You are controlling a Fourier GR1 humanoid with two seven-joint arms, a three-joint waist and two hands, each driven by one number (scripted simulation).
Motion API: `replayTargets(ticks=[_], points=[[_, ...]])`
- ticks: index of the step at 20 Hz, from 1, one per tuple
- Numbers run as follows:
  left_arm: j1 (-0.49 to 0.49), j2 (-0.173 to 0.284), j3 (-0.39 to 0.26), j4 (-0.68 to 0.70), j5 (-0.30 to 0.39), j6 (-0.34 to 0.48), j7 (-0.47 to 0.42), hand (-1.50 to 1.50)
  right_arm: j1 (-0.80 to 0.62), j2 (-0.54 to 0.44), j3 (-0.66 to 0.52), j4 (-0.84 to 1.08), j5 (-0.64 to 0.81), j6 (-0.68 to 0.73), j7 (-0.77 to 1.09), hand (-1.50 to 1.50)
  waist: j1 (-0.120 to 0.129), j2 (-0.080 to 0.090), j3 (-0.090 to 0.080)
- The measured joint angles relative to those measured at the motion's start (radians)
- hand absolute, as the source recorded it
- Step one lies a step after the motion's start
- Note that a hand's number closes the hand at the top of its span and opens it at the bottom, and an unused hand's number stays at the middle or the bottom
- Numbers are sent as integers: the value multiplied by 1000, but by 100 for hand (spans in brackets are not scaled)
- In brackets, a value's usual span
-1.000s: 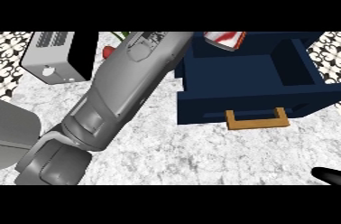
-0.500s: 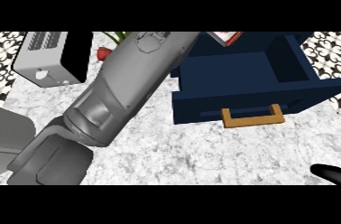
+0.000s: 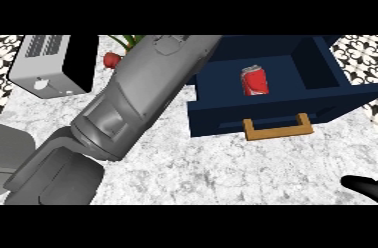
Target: Pick up the can, place it into the drawer and close the drawer
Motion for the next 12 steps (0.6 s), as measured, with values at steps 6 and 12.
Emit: replayTargets(ticks=[6,12], points=[[-22,0,8,17,46,17,-20,-150,-37,-41,62,1,105,25,-43,-150,4,4,0],[-27,0,23,15,98,19,-48,-150,-84,-92,141,82,289,34,-128,-150,18,7,-1]])
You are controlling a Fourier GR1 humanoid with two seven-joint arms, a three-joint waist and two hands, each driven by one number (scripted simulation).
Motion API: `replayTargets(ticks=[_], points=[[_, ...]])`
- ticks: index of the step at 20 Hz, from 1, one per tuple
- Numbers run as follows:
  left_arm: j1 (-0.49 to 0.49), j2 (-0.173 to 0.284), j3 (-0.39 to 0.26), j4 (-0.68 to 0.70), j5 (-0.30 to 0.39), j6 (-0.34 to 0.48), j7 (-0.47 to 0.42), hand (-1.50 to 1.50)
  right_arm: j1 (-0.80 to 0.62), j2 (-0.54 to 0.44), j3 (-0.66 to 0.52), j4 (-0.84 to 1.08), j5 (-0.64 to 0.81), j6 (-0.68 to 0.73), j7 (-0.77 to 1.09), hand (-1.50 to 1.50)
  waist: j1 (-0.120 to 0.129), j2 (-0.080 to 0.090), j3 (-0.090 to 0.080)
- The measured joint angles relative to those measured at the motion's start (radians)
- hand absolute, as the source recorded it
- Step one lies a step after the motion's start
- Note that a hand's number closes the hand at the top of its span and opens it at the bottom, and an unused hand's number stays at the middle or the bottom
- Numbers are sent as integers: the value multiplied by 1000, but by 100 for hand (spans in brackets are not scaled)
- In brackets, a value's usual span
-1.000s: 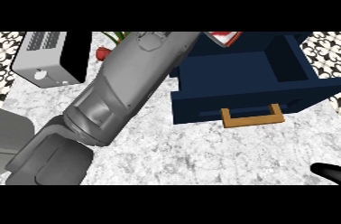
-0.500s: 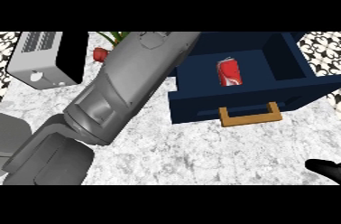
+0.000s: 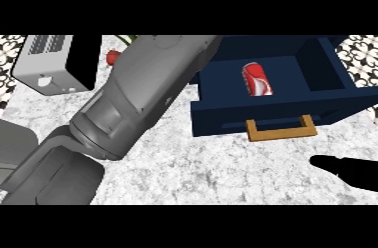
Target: Pick up the can, place it into the drawer and close the drawer
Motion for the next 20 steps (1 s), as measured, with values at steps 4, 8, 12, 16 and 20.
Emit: replayTargets(ticks=[4,8,12,16,20], points=[[-6,0,5,8,18,-2,-18,-150,-58,-32,65,79,141,-15,-34,-150,17,-2,0],[-8,0,2,13,28,5,-38,-150,-108,-41,144,174,281,-42,-71,-150,31,-5,-1],[-25,0,-6,27,20,-1,-29,-150,-166,-40,205,310,397,-76,-103,-150,52,-10,-1],[-21,7,5,37,14,-28,-32,-150,-214,-28,252,464,512,-143,-152,-150,70,-13,-1],[-15,15,18,27,13,-38,-31,-150,-268,-1,290,634,618,-226,-195,-150,84,-17,-1]])
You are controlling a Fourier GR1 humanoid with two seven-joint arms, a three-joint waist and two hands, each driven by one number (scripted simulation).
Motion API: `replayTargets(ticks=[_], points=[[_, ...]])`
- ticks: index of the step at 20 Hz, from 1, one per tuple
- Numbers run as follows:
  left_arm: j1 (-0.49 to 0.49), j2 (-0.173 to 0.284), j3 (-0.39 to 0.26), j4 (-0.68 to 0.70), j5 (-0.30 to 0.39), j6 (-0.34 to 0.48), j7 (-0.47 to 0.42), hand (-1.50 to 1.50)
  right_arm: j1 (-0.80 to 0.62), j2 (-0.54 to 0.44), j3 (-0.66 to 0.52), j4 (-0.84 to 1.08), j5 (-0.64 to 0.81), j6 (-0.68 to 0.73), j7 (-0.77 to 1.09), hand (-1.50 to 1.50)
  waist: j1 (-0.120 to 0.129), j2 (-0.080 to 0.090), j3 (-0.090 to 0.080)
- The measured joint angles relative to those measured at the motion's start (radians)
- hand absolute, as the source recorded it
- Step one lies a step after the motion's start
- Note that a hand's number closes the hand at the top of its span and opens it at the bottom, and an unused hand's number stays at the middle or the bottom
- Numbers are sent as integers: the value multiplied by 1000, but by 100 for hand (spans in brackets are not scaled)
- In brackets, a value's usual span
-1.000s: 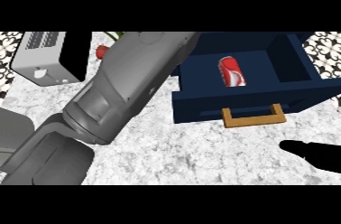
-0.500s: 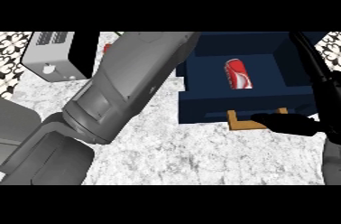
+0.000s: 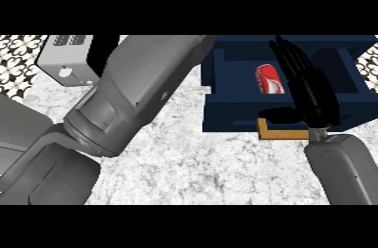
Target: Pick up the can, place it into the drawer and close the drawer
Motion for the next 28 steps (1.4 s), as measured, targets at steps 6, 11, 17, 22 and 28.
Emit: replayTargets(ticks=[6,11,17,22,28], points=[[17,38,15,-17,-11,-19,13,-150,-138,52,-3,281,91,-119,-47,-150,20,-2,0],[53,91,9,-51,-31,-48,40,-150,-237,91,-30,496,154,-256,-73,-150,34,-6,0],[98,129,2,-111,-48,-63,77,-150,-379,113,-91,726,203,-424,-84,-150,57,-5,0],[146,162,-6,-189,-58,-68,116,-150,-505,108,-134,887,223,-496,-86,-150,77,-7,-1],[215,197,-19,-272,-69,-84,139,-150,-619,95,-168,1037,239,-536,-93,-150,96,-2,-1]])
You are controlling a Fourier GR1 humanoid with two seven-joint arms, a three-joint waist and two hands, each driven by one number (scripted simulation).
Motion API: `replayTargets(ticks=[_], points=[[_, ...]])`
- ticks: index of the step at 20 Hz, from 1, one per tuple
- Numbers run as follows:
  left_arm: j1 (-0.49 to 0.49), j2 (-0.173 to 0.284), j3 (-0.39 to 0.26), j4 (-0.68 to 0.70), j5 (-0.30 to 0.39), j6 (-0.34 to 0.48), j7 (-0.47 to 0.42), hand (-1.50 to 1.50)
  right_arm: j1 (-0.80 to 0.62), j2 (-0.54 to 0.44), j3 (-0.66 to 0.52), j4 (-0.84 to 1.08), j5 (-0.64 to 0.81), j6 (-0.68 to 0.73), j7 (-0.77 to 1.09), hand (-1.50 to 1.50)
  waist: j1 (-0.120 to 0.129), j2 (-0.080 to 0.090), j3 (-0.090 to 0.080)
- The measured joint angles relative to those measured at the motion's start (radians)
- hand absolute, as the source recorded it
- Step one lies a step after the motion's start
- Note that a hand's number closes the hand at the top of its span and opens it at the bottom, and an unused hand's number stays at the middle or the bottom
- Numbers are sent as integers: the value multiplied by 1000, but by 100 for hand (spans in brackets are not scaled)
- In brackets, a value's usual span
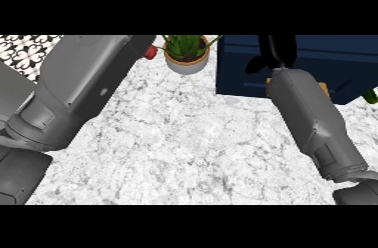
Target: Pick up the can, place it into the drawer and close the drawer
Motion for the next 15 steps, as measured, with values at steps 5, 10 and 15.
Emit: replayTargets(ticks=[5,10,15], points=[[51,18,-16,-73,-10,-3,24,-150,-66,-16,-24,85,-7,15,-24,-150,13,8,5],[95,50,-21,-143,-12,-13,52,-150,-95,-13,-52,126,-31,22,-72,-150,14,12,7],[147,83,-26,-217,-8,-29,79,-150,-105,-13,-93,140,-72,29,-158,-150,13,15,10]])
